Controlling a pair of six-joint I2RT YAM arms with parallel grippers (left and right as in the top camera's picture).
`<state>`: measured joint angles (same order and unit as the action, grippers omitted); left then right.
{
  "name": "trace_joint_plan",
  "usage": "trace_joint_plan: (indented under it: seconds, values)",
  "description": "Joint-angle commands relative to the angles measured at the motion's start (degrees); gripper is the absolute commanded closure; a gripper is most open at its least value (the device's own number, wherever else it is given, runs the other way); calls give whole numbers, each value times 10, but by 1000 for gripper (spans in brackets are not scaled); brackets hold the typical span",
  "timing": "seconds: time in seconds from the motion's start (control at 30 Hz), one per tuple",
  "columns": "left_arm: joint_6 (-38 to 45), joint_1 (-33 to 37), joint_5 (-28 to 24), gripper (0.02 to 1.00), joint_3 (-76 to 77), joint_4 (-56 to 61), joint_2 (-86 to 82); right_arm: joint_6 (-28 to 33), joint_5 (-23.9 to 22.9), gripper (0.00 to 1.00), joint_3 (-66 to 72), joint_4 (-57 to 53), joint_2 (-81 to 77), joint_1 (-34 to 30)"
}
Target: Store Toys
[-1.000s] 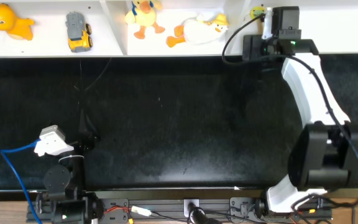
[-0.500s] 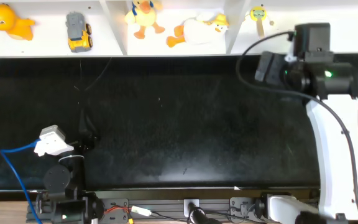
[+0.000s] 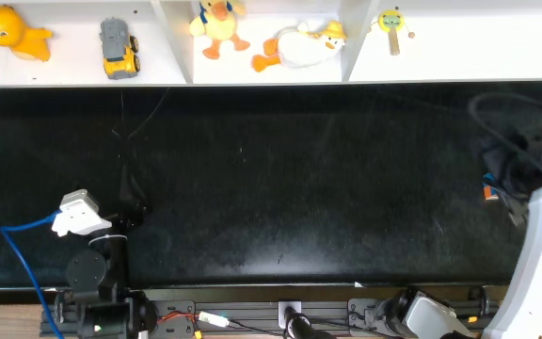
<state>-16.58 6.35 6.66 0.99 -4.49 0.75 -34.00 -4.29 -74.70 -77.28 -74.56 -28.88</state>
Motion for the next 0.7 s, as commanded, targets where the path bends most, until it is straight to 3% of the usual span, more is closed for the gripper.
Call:
trace_joint_plan:
  seconds: [0.03,0.27,0.7]
  values:
    - [2,1,-6,20,-5,2,-6,-16,2,3,31,32,12,-68]
    - [2,1,-5,20,-5,2,-6,-16,2,5,78,134,10,-131]
    - [2,1,-5,20,-5,2,-6,-42,4,5,123,260,-87,-132]
